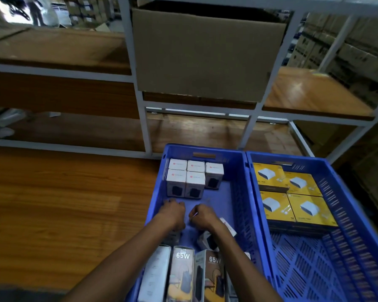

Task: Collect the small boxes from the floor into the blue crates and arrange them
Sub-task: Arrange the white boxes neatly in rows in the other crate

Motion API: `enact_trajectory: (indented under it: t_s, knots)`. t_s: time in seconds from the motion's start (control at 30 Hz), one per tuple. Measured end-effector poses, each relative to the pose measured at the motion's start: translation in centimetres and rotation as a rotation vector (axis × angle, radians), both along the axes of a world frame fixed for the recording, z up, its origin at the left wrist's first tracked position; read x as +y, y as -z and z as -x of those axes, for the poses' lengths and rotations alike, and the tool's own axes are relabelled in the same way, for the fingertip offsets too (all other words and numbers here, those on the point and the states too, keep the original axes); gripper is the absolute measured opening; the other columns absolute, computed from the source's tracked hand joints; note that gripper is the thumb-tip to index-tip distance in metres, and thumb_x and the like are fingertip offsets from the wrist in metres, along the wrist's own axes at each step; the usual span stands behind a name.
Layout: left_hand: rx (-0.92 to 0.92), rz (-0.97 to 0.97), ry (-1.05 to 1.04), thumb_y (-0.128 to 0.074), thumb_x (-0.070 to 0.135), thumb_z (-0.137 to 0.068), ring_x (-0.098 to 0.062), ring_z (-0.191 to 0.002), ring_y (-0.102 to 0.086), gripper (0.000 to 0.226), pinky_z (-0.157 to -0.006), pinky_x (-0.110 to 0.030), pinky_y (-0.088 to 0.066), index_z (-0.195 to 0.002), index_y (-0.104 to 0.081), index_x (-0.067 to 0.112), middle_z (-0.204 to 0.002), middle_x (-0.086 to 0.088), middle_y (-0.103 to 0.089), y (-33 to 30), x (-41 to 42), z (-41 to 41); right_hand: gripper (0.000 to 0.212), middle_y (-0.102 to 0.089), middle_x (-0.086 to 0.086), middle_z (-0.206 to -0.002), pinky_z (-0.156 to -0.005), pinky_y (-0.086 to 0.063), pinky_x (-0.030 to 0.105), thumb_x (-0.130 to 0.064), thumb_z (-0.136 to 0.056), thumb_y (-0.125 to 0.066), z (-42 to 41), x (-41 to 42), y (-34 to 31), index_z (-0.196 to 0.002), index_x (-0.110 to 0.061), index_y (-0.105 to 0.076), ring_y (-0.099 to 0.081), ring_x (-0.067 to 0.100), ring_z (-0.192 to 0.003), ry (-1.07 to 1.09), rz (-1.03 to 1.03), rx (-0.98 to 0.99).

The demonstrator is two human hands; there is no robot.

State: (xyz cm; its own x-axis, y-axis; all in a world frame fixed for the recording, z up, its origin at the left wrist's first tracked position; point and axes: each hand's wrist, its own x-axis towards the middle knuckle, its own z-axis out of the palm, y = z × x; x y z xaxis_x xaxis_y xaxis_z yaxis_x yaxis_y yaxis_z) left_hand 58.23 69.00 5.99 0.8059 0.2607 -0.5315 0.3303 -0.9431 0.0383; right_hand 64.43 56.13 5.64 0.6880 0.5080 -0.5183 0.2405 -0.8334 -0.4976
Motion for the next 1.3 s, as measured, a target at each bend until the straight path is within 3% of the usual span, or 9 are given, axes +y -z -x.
enact_trajectory:
  t_s: [0.23,0.43,0.57,0.73,0.83,0.9,0.97,1.13,1.3]
  knots:
    - [-0.052,0.223,-0.011,-0.079,0.042,-0.086,-0.043,-0.142,-0.036,0.080,-0.111,-0.055,-0.045,-0.152,-0.038,0.021,-0.153,-0.017,-0.038,0.8,-0.6,-0.7,0.026,-0.071,0.010,-0.124,-0.083,-0.045,0.025,-0.016,-0.095,-0.062,0.3,-2.1,-1.6,-0.120,-0.015,-0.070,-0.065,0.026,-0.116,0.080,-0.035,-0.033]
    - [0.062,0.122,0.014,-0.082,0.061,-0.077,-0.046,-0.144,-0.040,0.127,-0.111,-0.052,-0.046,-0.166,-0.002,0.020,-0.163,-0.024,-0.026,1.5,-1.0,0.2,0.027,-0.067,0.009,-0.120,-0.075,-0.044,0.026,-0.015,-0.093,-0.061,0.5,-4.2,-2.2,-0.120,-0.019,-0.067,-0.062,0.022,-0.099,0.181,-0.098,-0.025]
    - [-0.227,0.255,-0.074,-0.083,0.052,-0.078,-0.043,-0.134,-0.051,0.114,-0.104,-0.049,-0.050,-0.164,-0.014,0.021,-0.155,-0.020,-0.036,0.3,-0.6,-0.2,0.031,-0.066,0.009,-0.112,-0.082,-0.054,0.035,-0.026,-0.096,-0.065,0.7,-4.8,-2.2,-0.126,-0.017,-0.059,-0.063,0.023,-0.094,0.289,-0.166,-0.022]
    - [-0.666,0.601,-0.452,-0.087,0.053,-0.070,-0.027,-0.124,-0.058,0.095,-0.089,-0.036,-0.056,-0.150,-0.042,0.030,-0.143,-0.006,-0.048,-2.0,-0.1,-0.9,0.084,-0.065,0.003,-0.123,-0.097,-0.057,0.047,-0.072,-0.080,-0.072,1.0,-5.8,-3.3,-0.142,-0.031,-0.035,-0.068,0.023,-0.108,0.439,-0.460,0.135]
    - [-0.672,1.000,-0.767,-0.081,0.059,-0.075,-0.025,-0.110,-0.068,0.070,-0.084,-0.044,-0.064,-0.133,-0.053,0.033,-0.134,-0.008,-0.063,-2.3,0.2,-0.8,0.096,-0.058,-0.003,-0.133,-0.097,-0.058,0.044,-0.054,-0.076,-0.086,1.2,-6.4,-3.7,-0.150,-0.036,-0.028,-0.065,0.023,-0.117,0.457,-0.625,0.194]
    - [-0.533,1.306,-0.896,-0.067,0.047,-0.098,-0.029,-0.105,-0.070,0.041,-0.088,-0.048,-0.062,-0.127,-0.057,0.020,-0.123,-0.016,-0.070,-3.4,-0.4,-0.5,0.088,-0.059,-0.004,-0.135,-0.095,-0.060,0.044,-0.032,-0.078,-0.090,1.3,-6.4,-3.8,-0.146,-0.036,-0.033,-0.066,0.021,-0.116,0.454,-0.703,0.188]
    - [-0.390,1.442,-0.974,-0.055,0.044,-0.106,-0.032,-0.105,-0.070,0.037,-0.091,-0.049,-0.061,-0.125,-0.063,0.013,-0.115,-0.020,-0.071,-4.3,-1.0,0.1,0.073,-0.061,-0.001,-0.133,-0.094,-0.061,0.046,-0.018,-0.081,-0.086,1.3,-6.2,-3.7,-0.137,-0.034,-0.042,-0.067,0.019,-0.114,0.498,-0.744,0.129]
    - [-0.179,1.305,-0.896,-0.048,0.059,-0.105,-0.042,-0.104,-0.073,0.052,-0.083,-0.043,-0.064,-0.123,-0.062,0.012,-0.116,-0.029,-0.071,-3.8,-0.9,0.3,0.050,-0.062,-0.007,-0.127,-0.096,-0.057,0.034,-0.012,-0.090,-0.077,0.2,-6.7,-4.4,-0.129,-0.032,-0.052,-0.062,0.012,-0.115,0.566,-0.790,-0.086]
    - [-0.394,0.941,-0.595,-0.070,0.037,-0.097,-0.023,-0.083,-0.072,0.039,-0.080,-0.037,-0.060,-0.129,-0.056,0.018,-0.106,-0.007,-0.070,-3.3,-1.5,-1.1,0.062,-0.053,0.001,-0.129,-0.097,-0.047,0.028,-0.008,-0.086,-0.075,-1.9,-8.0,-5.2,-0.142,-0.024,-0.053,-0.051,0.011,-0.114,0.325,-0.593,-0.368]
